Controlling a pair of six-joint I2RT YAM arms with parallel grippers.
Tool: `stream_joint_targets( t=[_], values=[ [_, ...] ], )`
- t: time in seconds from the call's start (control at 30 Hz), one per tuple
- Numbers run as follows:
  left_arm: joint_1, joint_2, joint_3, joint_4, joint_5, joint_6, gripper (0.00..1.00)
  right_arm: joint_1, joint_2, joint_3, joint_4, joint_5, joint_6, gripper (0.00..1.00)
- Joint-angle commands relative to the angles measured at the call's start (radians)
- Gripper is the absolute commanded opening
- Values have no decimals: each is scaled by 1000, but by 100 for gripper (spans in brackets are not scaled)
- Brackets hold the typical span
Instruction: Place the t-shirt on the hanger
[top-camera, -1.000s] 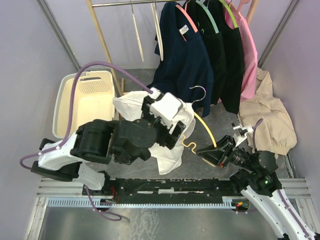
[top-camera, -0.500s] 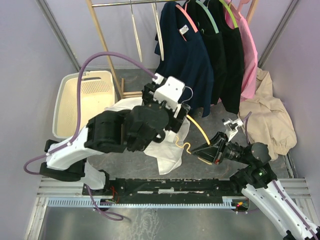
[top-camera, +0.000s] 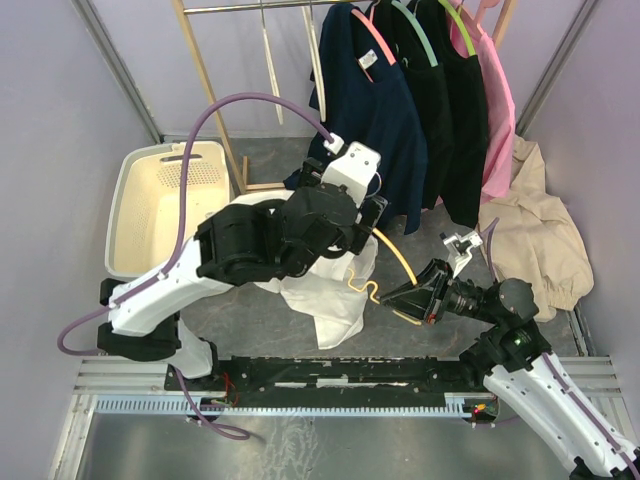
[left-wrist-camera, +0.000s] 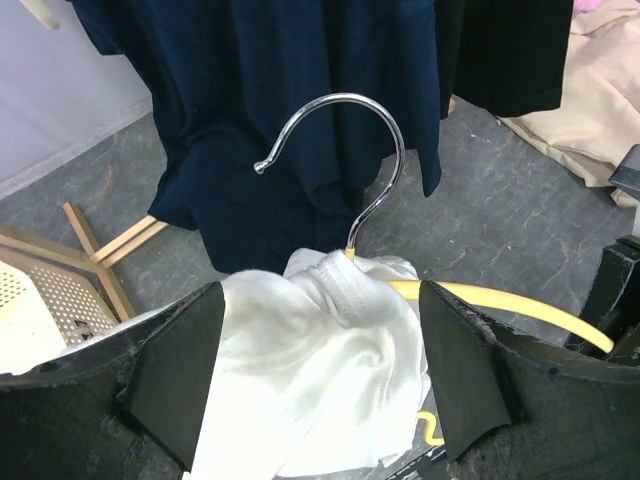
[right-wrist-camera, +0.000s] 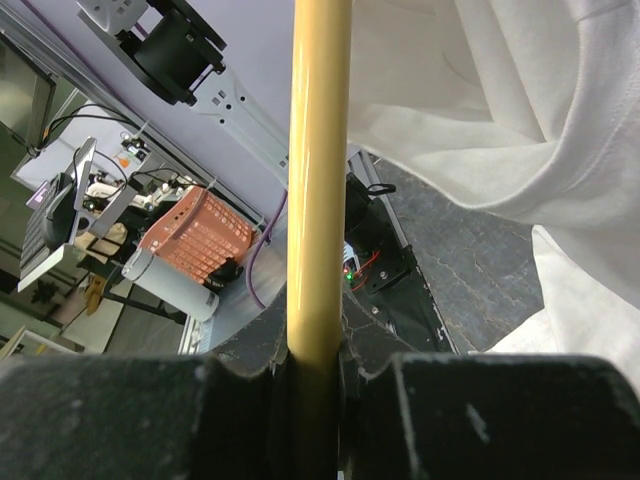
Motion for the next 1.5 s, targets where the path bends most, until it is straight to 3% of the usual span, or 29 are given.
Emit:
stream_joint_targets(
  t=[0.0, 0.4, 0.63, 0.9, 1.07, 1.13, 1.2, 1.3, 1.47],
  values=[
    [36, 20, 10, 23, 41, -40, 84, -1, -2, 68, 157, -7, -9, 1],
    [76, 50, -23, 67, 91, -13, 83, 1, 1, 73, 177, -14, 6, 1],
    [77, 65, -32, 83, 121, -14, 77, 0, 7, 75, 184, -11, 11, 1],
    [78, 68, -55, 92, 156, -23, 54, 1, 16, 80, 182, -5, 8, 1],
    [80, 68, -78, 107, 183, -26, 46, 0, 37, 99, 180, -2, 3, 1],
    [82, 71, -86, 109, 192, -29, 36, 1, 46, 107, 179, -4, 0, 1],
    [89, 72, -94, 109, 197, -32, 17, 0, 54, 116, 178, -4, -3, 1],
    [96, 64, -112, 116, 203, -36, 4, 0, 62, 124, 173, -7, -3, 1],
    [101, -3, -243, 183, 205, -30, 3, 0, 59, 130, 110, -3, -14, 1]
  ],
)
